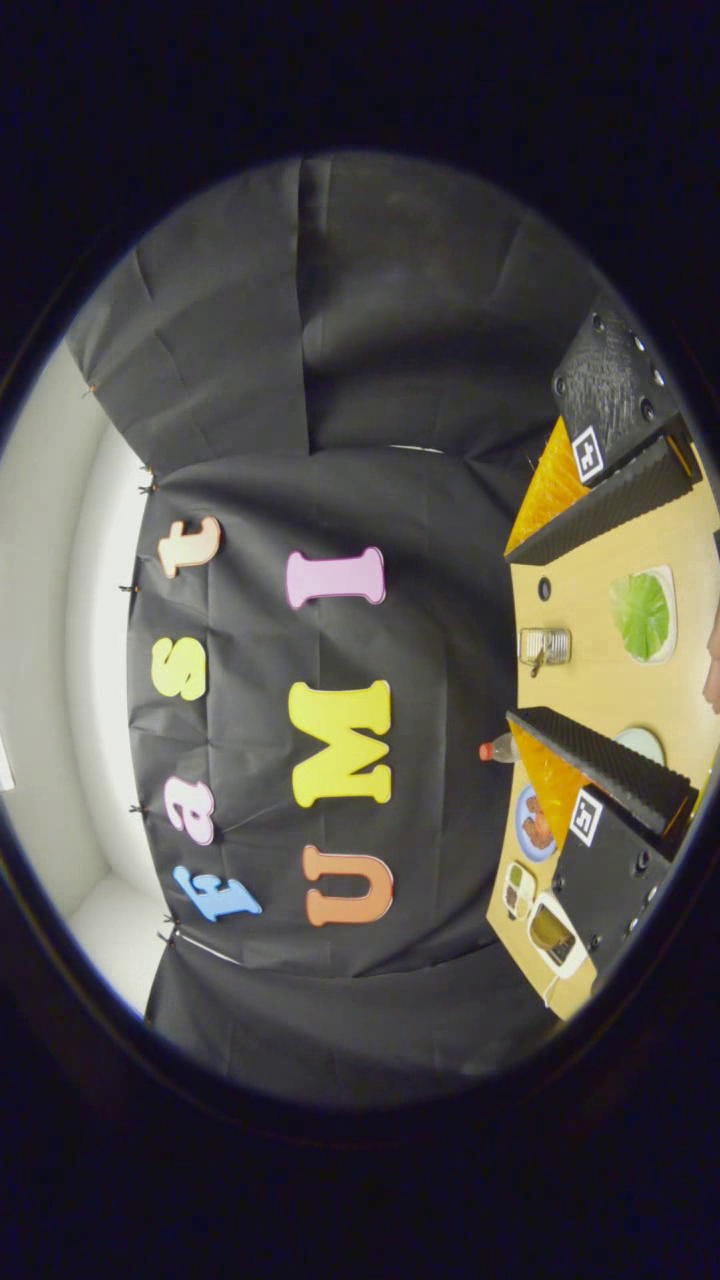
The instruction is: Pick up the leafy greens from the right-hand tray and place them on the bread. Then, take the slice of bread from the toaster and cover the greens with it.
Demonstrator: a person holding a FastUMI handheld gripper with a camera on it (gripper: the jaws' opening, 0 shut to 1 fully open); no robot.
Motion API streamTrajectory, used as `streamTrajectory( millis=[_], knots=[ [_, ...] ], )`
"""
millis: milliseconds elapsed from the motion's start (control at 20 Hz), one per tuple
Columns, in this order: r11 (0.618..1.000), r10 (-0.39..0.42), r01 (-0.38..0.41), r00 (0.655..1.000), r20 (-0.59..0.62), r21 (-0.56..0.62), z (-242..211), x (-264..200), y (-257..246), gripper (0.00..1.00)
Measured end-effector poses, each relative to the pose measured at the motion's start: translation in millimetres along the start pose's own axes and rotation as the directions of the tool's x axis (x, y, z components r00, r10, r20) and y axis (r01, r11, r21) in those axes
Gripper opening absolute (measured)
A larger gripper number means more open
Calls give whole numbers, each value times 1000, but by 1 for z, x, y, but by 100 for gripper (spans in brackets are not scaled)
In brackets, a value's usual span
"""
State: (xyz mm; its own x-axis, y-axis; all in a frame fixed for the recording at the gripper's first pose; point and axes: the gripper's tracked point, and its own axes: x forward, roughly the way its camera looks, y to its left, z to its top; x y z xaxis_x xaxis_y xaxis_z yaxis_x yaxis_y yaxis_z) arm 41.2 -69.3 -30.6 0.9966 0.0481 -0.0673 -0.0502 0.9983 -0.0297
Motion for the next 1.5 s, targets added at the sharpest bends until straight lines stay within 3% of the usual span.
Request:
streamTrajectory(
  millis=[200, 400, 750, 1100, 1250, 1400, 1500],
  knots=[
    [998, 13, -17, 997, -79, -56, -38, 45, -38, 95],
    [997, 31, -47, 974, -223, -65, -104, 96, -60, 95],
    [992, 84, -116, 875, -477, -38, -229, 169, -63, 95],
    [992, 81, -128, 735, -673, -20, -311, 215, -63, 95],
    [990, 98, -138, 685, -722, 3, -329, 216, -58, 90],
    [988, 112, -156, 670, -734, 9, -332, 217, -53, 81],
    [987, 112, -162, 663, -740, 4, -333, 217, -53, 66]
  ],
)
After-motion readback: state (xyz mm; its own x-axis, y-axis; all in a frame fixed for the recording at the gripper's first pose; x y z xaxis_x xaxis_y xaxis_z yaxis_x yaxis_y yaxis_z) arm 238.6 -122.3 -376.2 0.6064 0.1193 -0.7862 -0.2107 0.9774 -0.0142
